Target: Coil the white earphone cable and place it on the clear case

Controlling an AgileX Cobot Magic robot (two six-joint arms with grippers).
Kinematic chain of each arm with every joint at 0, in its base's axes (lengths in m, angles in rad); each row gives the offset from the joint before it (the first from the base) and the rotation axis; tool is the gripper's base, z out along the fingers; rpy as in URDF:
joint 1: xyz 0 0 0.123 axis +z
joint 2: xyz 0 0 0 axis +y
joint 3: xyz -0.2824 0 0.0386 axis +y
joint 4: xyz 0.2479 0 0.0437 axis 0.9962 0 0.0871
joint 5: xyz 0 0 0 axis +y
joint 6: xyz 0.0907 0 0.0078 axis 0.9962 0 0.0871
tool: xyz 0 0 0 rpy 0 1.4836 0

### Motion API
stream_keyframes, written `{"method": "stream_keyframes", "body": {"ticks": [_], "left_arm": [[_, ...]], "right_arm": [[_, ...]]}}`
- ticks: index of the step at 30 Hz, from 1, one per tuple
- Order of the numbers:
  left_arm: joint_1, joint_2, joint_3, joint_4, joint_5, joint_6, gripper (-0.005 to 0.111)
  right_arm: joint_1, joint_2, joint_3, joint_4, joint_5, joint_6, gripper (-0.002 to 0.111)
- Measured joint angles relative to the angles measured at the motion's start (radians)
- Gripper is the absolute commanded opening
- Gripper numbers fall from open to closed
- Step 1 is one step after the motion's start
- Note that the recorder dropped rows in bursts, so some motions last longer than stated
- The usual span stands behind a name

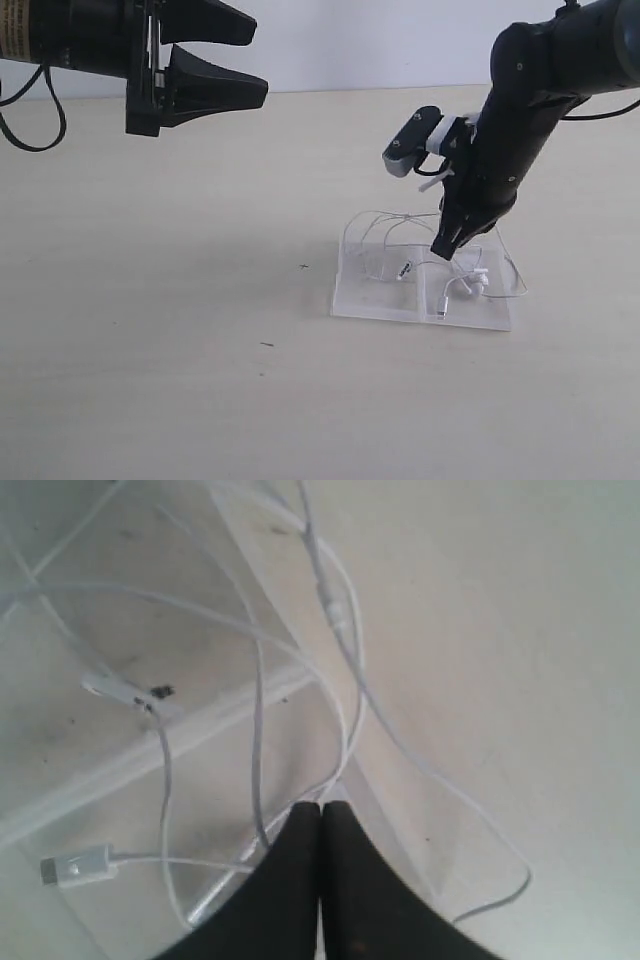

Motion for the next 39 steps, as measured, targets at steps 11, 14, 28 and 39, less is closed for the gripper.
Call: {"method": "stream_keyframes", "body": {"ticks": [11,14,28,39], "left_arm": [[0.000,0.000,0.000,0.000,0.000,0.000,0.071],[0.000,0.000,0.000,0.000,0.000,0.000,0.071],[0.000,-0.002,0.000,0.000,0.000,0.000,0.071],[0.000,-0.002,0.000,0.000,0.000,-0.001,0.071]], "right_arm": [[0.000,-0.056,-0.054,0.144,-0.064,-0.004,0.000],[0.000,-0.058,-0.054,0.192,-0.204,0.016,0.000],[0.000,0.063,-0.082,0.228,-0.192,0.032,0.000],[0.000,-0.021,-0.121,0.219,0.117,0.036,0.000]]}}
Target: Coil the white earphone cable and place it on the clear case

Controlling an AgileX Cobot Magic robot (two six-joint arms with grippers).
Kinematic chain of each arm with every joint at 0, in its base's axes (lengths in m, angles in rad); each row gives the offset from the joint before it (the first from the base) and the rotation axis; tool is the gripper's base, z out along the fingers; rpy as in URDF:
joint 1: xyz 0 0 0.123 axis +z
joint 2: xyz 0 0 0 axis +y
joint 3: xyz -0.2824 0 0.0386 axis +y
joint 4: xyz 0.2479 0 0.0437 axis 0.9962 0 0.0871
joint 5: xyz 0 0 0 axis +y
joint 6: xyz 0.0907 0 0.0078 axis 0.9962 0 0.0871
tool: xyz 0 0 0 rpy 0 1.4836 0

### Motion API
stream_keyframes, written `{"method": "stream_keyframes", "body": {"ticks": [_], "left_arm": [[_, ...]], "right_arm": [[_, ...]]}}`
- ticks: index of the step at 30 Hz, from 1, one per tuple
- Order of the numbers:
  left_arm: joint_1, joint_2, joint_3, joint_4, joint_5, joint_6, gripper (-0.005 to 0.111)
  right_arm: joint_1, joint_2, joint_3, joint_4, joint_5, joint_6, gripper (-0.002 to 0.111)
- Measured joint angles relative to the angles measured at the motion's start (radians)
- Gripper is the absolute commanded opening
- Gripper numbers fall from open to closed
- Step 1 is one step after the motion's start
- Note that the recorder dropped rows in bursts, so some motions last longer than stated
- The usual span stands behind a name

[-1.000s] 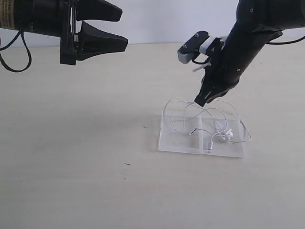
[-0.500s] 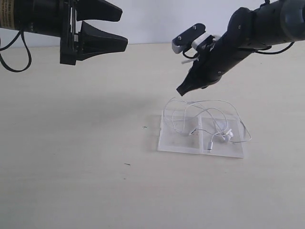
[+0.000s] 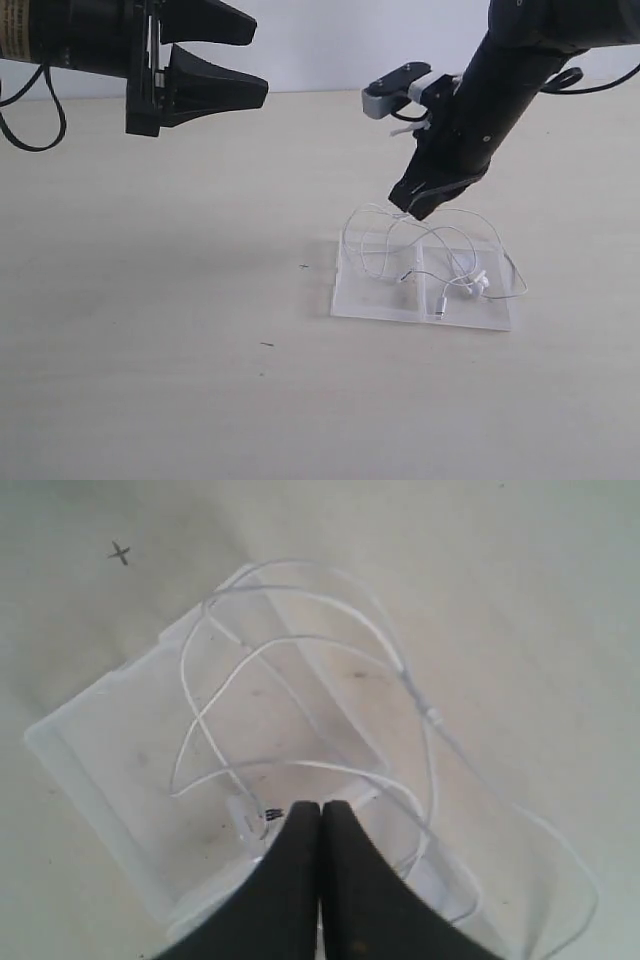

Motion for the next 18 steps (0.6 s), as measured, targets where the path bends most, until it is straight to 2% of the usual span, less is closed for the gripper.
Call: {"method": "stream_keyframes", "body": {"ticks": [5,9,14,18], "left_arm": [[0.000,0.000,0.000,0.000,-0.013,-0.009,0.071],[0.000,0.000,0.000,0.000,-0.049,-0.126,0.071],[0.000,0.000,0.000,0.005,-0.107,-0.324,0.071],[0.000,0.000,0.000,0.019,-0.135,-0.381,0.071]], "right_arm": [[0.000,-0.105,-0.002,-0.009,-0.052,0.009,0.000],[0.000,-0.207,0.047,-0.009,-0.114,0.012,0.000],[0.000,-0.394,0.196,0.010,-0.343,0.024,0.000],[0.000,-0.573,0.346,0.051,-0.543,0.026,0.000]]}}
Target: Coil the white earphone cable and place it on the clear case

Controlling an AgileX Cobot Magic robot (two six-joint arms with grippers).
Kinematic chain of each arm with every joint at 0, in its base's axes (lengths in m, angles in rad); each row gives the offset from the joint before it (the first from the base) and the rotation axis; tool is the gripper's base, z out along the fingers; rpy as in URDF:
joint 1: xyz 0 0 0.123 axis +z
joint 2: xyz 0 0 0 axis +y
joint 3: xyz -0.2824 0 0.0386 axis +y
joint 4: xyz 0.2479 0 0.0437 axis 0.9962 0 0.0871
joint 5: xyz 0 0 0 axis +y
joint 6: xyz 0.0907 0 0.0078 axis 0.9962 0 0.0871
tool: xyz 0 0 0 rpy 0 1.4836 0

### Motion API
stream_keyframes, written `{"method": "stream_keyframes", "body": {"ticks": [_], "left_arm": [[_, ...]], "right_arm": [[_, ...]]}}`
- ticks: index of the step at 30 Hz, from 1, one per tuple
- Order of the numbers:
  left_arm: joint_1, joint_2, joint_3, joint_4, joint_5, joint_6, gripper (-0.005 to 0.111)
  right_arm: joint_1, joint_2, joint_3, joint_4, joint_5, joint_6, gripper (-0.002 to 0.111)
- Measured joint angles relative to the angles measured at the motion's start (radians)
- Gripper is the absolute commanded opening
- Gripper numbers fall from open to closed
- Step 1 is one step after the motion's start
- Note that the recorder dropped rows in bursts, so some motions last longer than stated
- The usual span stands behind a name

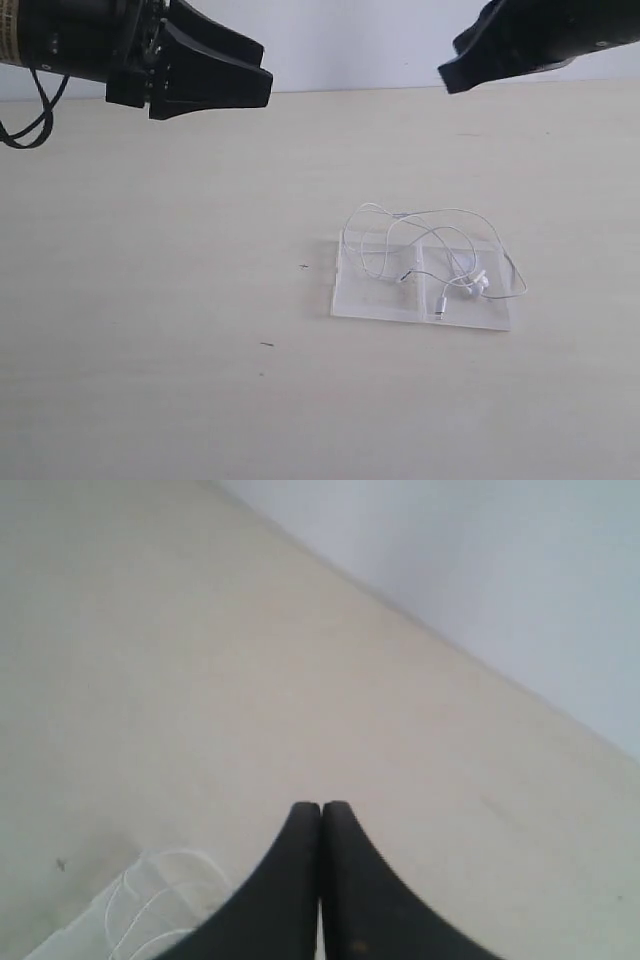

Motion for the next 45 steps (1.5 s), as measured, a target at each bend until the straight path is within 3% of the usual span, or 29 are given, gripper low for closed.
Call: {"method": "stream_keyframes", "body": {"ticks": [18,24,38,45], "left_arm": [[0.000,0.000,0.000,0.015,-0.023,-0.001,0.071],[0.000,0.000,0.000,0.015,-0.023,0.003,0.071],[0.000,0.000,0.000,0.018,-0.023,0.013,0.071],[0.000,0.000,0.000,0.020,-0.023,0.015,0.071]], "right_arm": [[0.000,-0.933,0.606,0.115,-0.400,0.027,0.000],[0.000,-1.062,0.734,0.113,-0.495,0.027,0.000],[0.000,-1.342,0.865,0.056,-0.527,0.029,0.000],[0.000,-1.362,0.915,-0.015,-0.549,0.071,0.000]]}}
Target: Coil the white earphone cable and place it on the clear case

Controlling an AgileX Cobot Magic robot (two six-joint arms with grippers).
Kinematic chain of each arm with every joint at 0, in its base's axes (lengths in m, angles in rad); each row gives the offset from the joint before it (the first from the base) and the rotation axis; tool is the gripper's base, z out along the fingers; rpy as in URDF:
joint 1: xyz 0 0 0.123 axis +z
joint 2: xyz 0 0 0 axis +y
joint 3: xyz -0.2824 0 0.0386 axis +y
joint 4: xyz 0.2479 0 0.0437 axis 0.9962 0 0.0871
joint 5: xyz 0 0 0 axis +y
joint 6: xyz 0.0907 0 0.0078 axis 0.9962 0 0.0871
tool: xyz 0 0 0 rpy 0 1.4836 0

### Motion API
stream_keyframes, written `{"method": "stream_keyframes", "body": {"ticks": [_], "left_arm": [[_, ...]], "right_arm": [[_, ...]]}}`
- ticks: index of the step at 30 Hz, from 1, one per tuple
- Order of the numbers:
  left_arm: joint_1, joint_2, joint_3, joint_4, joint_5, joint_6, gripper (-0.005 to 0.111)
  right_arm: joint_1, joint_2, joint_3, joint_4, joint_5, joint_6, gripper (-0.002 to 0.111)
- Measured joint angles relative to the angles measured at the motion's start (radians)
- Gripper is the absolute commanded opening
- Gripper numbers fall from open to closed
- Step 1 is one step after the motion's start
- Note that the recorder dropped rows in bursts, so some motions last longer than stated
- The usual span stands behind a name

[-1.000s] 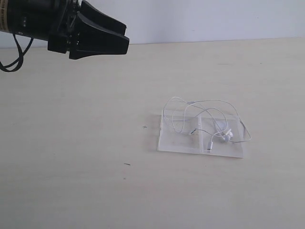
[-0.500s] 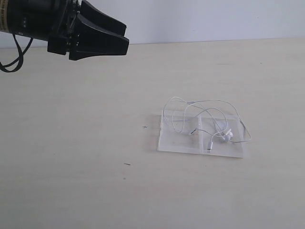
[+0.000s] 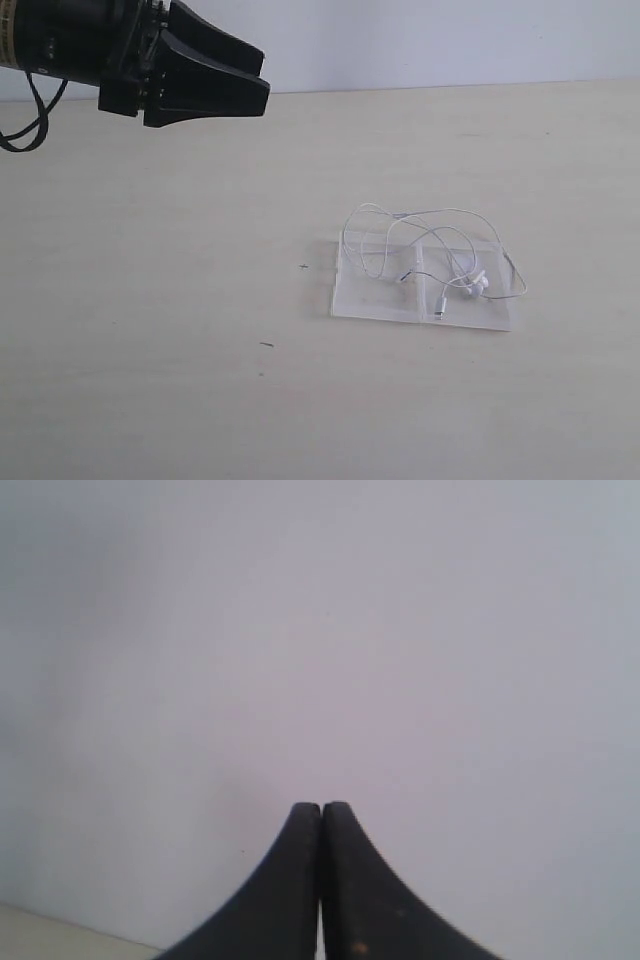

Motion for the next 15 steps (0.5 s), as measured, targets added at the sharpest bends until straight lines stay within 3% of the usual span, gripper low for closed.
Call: {"method": "stream_keyframes", "body": {"ticks": [5,15], "left_arm": [[0.000,0.000,0.000,0.002,-0.001,0.005,0.071],[0.000,0.000,0.000,0.002,-0.002,0.007,0.071]], "right_arm": [[0.000,0.000,0.029,-0.097,-0.011,0.109,0.000],[0.000,0.000,0.085,-0.118,-0.008,0.242,0.000]]}}
